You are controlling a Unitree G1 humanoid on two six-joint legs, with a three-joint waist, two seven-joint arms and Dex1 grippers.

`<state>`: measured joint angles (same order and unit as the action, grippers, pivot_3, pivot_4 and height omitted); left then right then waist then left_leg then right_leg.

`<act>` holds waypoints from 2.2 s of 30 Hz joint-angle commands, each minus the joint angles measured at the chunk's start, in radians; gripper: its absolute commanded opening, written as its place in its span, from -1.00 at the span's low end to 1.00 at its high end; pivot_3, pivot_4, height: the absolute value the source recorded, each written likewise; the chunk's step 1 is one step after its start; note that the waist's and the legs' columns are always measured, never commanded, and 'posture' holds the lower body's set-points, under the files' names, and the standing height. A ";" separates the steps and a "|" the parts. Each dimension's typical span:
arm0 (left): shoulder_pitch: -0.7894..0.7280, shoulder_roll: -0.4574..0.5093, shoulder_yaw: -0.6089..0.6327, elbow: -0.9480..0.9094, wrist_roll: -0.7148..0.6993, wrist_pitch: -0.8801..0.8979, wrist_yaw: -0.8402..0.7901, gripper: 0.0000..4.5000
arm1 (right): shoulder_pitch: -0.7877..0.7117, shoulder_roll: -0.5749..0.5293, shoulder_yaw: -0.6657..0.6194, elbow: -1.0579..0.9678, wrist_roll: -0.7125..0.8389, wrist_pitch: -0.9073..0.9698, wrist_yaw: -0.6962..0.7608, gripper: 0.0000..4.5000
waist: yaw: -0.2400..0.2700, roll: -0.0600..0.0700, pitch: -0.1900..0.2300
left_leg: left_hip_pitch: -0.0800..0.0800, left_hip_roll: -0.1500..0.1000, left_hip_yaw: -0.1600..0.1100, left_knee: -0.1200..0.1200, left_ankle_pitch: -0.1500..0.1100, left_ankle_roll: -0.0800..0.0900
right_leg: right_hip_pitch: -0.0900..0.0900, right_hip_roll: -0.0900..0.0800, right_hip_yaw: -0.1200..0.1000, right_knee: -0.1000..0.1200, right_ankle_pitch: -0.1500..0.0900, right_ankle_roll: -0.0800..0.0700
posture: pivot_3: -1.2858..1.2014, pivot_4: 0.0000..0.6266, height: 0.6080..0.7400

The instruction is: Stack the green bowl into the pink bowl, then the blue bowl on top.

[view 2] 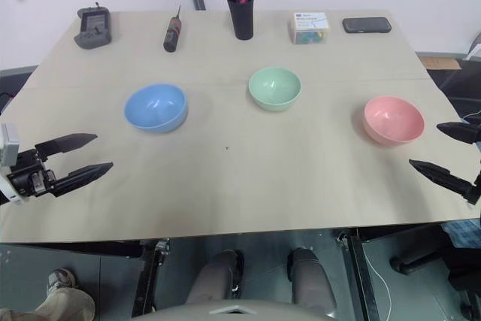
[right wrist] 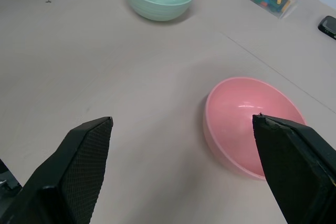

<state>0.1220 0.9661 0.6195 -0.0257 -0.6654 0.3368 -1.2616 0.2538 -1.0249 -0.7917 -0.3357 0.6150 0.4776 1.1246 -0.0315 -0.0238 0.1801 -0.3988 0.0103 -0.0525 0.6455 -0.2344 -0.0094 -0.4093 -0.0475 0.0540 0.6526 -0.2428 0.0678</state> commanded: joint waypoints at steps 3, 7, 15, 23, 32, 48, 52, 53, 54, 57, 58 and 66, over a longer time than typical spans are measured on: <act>-0.081 -0.024 -0.032 -0.041 -0.011 -0.023 0.027 1.00 | -0.069 -0.010 0.047 -0.012 -0.019 -0.013 -0.044 0.98 | 0.000 0.000 0.000 | 0.000 0.000 0.000 0.000 0.000 0.000 | 0.000 0.000 0.000 0.000 0.000 0.000 | 0.03 -0.52 1.00; -0.116 -0.035 -0.052 -0.063 -0.026 -0.017 0.009 1.00 | -0.112 0.004 0.130 -0.020 -0.122 -0.044 -0.141 0.98 | 0.000 0.000 0.000 | 0.000 0.000 0.000 0.002 0.000 0.000 | 0.000 0.000 0.000 0.001 0.000 0.000 | 0.03 -0.52 1.00; -0.231 -0.103 -0.207 -0.219 -0.074 0.001 0.017 1.00 | -0.390 0.084 0.479 0.124 -0.289 0.027 -0.361 0.98 | -0.005 0.000 0.000 | 0.000 -0.001 0.001 0.004 0.000 0.000 | 0.000 0.000 0.002 0.003 0.002 -0.003 | 0.03 -0.52 1.00; -0.329 -0.219 -0.397 -0.275 0.004 -0.046 0.084 1.00 | -0.568 0.194 0.686 0.341 -0.405 0.017 -0.414 0.98 | -0.005 0.000 0.000 | 0.000 -0.002 0.000 0.003 0.000 0.000 | 0.000 0.000 0.002 0.005 0.005 0.000 | 0.03 -0.52 1.00; -0.303 -0.220 -0.383 -0.294 0.005 -0.053 0.102 1.00 | -0.624 0.229 0.721 0.389 -0.439 -0.002 -0.413 -0.66 | -0.007 0.000 0.000 | 0.000 -0.002 0.000 0.003 0.000 0.001 | 0.000 0.000 0.002 0.005 0.005 0.000 | 0.03 -0.52 1.00; -0.275 -0.266 -0.354 -0.272 0.090 -0.074 0.288 1.00 | -0.569 0.325 0.847 -0.033 -0.368 0.039 -0.347 -0.96 | -0.008 0.001 0.000 | 0.000 -0.001 -0.002 0.003 0.000 0.001 | 0.000 0.001 0.001 0.005 0.005 0.001 | 0.03 -0.52 1.00; -0.293 -0.268 -0.332 -0.239 0.100 -0.081 0.328 1.00 | -0.597 0.402 0.984 -0.135 -0.340 0.111 -0.333 -0.96 | -0.007 0.001 0.000 | 0.000 -0.002 -0.003 0.003 0.000 0.001 | 0.000 0.001 0.000 0.005 0.005 0.001 | 0.03 -0.52 1.00; -0.297 -0.265 -0.331 -0.233 0.110 -0.087 0.336 1.00 | -0.610 0.418 1.022 -0.138 -0.342 0.116 -0.321 -0.96 | -0.007 0.001 0.000 | 0.000 -0.002 -0.003 0.004 0.000 0.001 | 0.000 0.001 0.000 0.005 0.005 0.001 | 0.03 -0.52 1.00; -0.302 -0.263 -0.332 -0.228 0.117 -0.091 0.342 1.00 | -0.621 0.427 1.046 -0.136 -0.342 0.121 -0.311 -0.96 | -0.007 0.001 0.000 | 0.000 -0.002 -0.003 0.004 0.000 0.001 | 0.000 0.001 0.000 0.005 0.005 0.001 | 0.03 -0.52 1.00; -0.287 -0.247 -0.322 -0.240 0.110 -0.080 0.332 1.00 | -0.686 0.484 1.123 -0.094 -0.345 0.122 -0.286 -0.96 | -0.006 0.000 0.000 | 0.000 -0.002 -0.004 0.004 0.000 0.000 | 0.000 0.001 0.000 0.005 0.005 0.001 | 0.03 -0.52 1.00; -0.278 -0.241 -0.318 -0.244 0.107 -0.076 0.324 1.00 | -0.708 0.498 1.147 -0.076 -0.349 0.115 -0.270 -0.96 | -0.007 0.000 0.000 | 0.000 -0.002 -0.004 0.004 0.000 0.000 | 0.000 0.001 0.000 0.005 0.005 0.000 | 0.03 -0.52 1.00; -0.247 -0.220 -0.293 -0.276 0.078 -0.046 0.311 1.00 | -0.833 0.589 1.293 0.098 -0.425 0.030 -0.188 -0.82 | -0.009 0.000 0.000 | -0.001 -0.002 -0.006 0.003 0.000 0.000 | 0.000 0.001 -0.002 0.005 0.005 0.000 | 0.03 -0.52 1.00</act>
<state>-0.1264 0.7282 0.2909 -0.2587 -0.5628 0.2875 -0.9526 -0.5510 -0.4484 0.5009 -0.2479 0.1949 0.5347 0.9241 -0.0403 -0.0234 0.1802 -0.3994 0.0082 -0.0583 0.6489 -0.2346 -0.0089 -0.4094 -0.0466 0.0519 0.6582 -0.2376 0.0680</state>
